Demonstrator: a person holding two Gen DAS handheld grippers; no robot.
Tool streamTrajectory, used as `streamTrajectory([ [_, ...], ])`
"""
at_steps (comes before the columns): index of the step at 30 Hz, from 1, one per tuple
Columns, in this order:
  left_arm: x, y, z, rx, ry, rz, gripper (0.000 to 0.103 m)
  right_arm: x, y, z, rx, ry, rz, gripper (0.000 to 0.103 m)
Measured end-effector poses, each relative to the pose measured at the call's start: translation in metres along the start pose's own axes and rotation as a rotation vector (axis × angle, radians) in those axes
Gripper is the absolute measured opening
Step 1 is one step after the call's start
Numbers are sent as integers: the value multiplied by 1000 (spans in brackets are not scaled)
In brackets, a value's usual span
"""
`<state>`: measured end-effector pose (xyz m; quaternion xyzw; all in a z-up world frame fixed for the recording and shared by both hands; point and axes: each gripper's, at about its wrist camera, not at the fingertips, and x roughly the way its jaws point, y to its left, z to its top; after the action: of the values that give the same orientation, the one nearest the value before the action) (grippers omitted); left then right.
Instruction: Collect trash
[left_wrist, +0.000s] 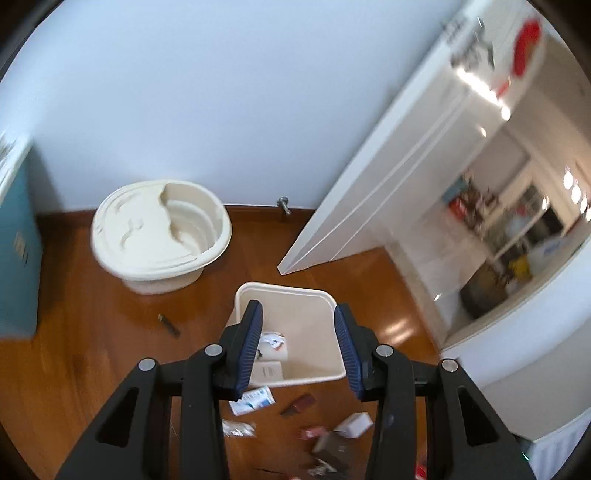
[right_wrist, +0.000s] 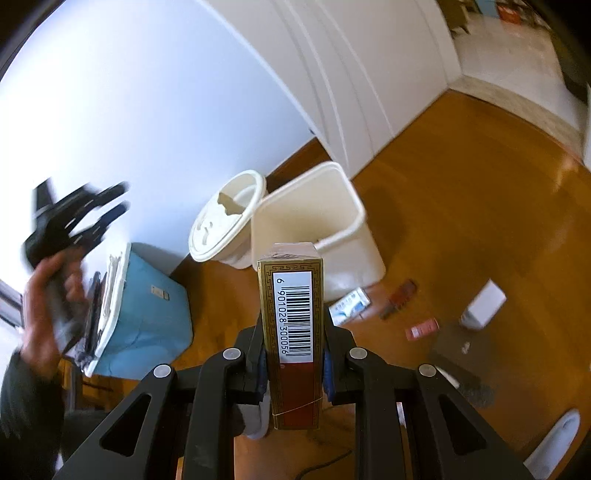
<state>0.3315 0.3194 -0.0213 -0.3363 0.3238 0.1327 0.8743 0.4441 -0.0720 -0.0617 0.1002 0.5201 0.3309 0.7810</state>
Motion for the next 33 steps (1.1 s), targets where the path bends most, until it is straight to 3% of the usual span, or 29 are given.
streamTrajectory([
  [5, -31, 33, -28, -75, -30, -25, 39, 64, 43, 57, -35, 38, 11, 24],
  [12, -10, 71, -17, -110, 60, -5, 40, 205, 56, 116, 17, 129, -68, 25],
  [13, -8, 74, -15, -104, 62, 6, 40, 222, 55, 120, 23, 148, -90, 27],
  [17, -2, 88, -9, -104, 82, 44, 41, 264, 41, 131, 84, 210, -145, 51],
  [19, 0, 96, -9, -122, 95, 57, 41, 263, 40, 130, 85, 230, -157, 53],
  [23, -4, 108, -8, -173, 132, 82, 41, 208, 38, 92, 166, 245, -61, 54],
  [26, -19, 108, -6, -152, 98, 78, 41, 140, 28, 25, 248, 276, -18, 61],
  [30, -41, 108, -12, -101, 38, 129, 43, 81, 24, -54, 119, 304, -120, 70],
  [33, -42, 108, -21, -79, 57, 169, 52, 66, 6, -115, -21, 317, -247, 72],
])
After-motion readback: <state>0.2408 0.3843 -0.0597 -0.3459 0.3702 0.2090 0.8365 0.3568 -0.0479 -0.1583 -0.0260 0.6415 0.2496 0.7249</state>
